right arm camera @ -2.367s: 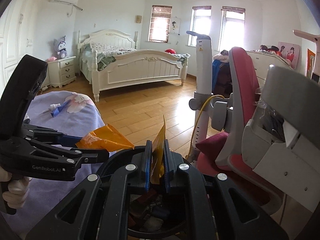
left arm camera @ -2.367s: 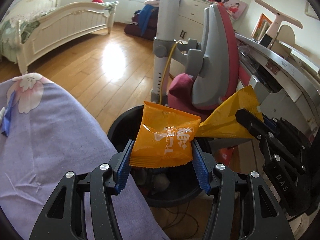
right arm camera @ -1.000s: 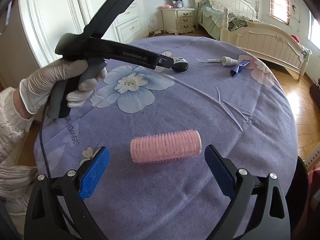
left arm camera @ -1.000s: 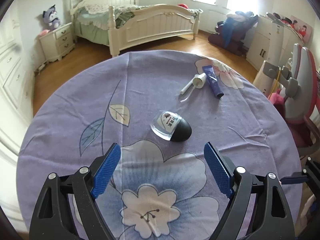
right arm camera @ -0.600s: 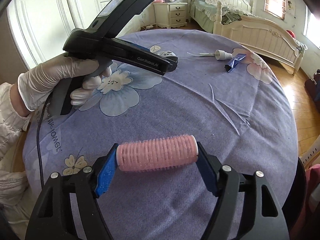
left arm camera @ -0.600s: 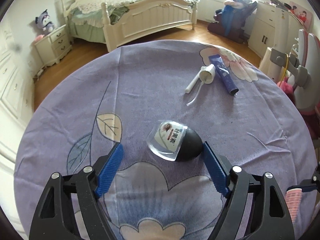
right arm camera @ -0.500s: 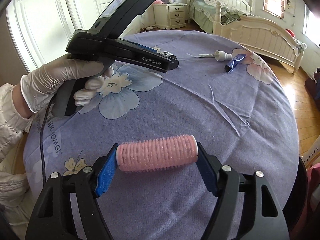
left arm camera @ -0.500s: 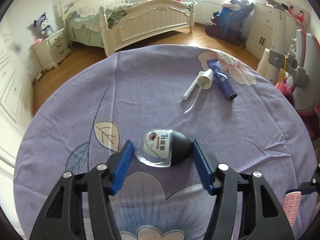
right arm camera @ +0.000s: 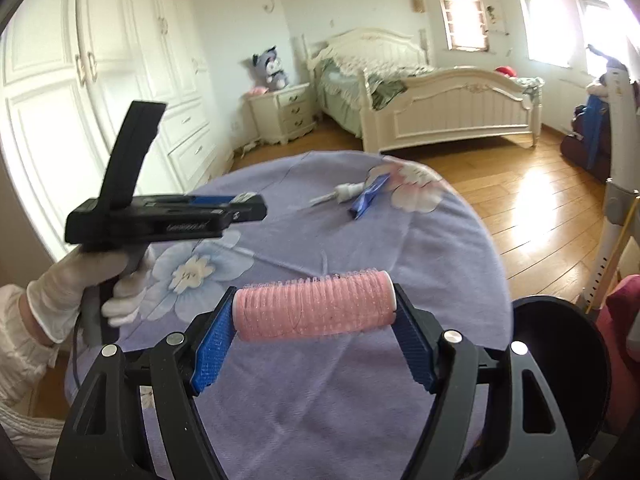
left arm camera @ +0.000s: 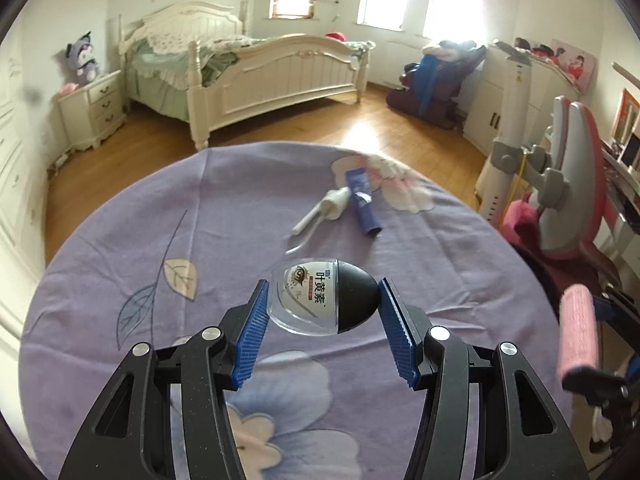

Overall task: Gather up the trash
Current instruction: 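Carry the cap and pink roller over the black bin and open both tools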

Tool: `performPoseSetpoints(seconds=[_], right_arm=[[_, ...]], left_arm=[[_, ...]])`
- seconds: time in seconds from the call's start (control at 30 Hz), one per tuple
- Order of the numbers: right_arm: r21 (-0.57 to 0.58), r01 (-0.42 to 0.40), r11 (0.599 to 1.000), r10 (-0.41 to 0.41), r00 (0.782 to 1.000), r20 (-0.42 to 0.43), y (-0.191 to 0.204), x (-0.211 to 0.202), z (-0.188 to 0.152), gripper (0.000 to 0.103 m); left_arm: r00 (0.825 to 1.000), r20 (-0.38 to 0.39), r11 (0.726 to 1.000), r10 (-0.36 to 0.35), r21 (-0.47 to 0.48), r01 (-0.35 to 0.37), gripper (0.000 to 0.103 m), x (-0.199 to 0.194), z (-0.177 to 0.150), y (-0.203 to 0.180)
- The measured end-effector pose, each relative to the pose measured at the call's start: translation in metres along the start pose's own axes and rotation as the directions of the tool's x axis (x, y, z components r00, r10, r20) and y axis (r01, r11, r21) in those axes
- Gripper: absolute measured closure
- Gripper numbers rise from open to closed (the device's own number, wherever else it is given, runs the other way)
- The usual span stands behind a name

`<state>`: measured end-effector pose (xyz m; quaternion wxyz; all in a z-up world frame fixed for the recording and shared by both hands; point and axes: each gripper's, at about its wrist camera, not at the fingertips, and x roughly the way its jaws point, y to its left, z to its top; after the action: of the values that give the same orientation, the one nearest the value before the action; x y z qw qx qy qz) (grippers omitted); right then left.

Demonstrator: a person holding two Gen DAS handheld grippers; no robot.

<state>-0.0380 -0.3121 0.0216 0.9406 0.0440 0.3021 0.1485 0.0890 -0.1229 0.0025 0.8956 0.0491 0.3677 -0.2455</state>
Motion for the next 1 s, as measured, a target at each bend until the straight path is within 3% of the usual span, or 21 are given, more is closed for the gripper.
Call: performPoseSetpoints(seconds=[0.13,0.27,0.43,0.63,0.77,1.0], right_arm=[[0.060,0.132,0.989,-0.138,0.984,0.113,-0.027,-0.035,0.002,0.031],[0.095,0.267,0.959,-0.281,0.942,0.184,-0.051,-0.067,-0.002,0.031],[0.134,0.386,0.913,-0.406,0.894,0.191,-0.079,-0.087,-0.016,0.031],[0.130,0.522,0.843,-0.538,0.829,0.155,-0.109,-0.097,-0.047,0.031],[0.114,0.551,0.827,-0.562,0.817,0.126,-0.116,-0.096,-0.060,0.031],[0.142,0.542,0.828,-0.556,0.826,0.093,-0.129,-0.091,-0.071,0.031]], left_arm=[[0.997,0.043,0.996,-0.070,0.051,0.068,0.048,-0.018,0.008,-0.045],[0.985,0.058,0.982,-0.162,0.103,0.156,0.048,-0.025,0.014,-0.097],[0.962,0.022,0.952,-0.273,0.151,0.267,0.048,-0.015,0.010,-0.150],[0.921,-0.043,0.909,-0.387,0.151,0.388,0.048,0.011,0.001,-0.192],[0.905,-0.079,0.891,-0.418,0.159,0.425,0.048,0.027,-0.003,-0.212],[0.896,-0.121,0.878,-0.428,0.181,0.444,0.048,0.043,-0.004,-0.237]])
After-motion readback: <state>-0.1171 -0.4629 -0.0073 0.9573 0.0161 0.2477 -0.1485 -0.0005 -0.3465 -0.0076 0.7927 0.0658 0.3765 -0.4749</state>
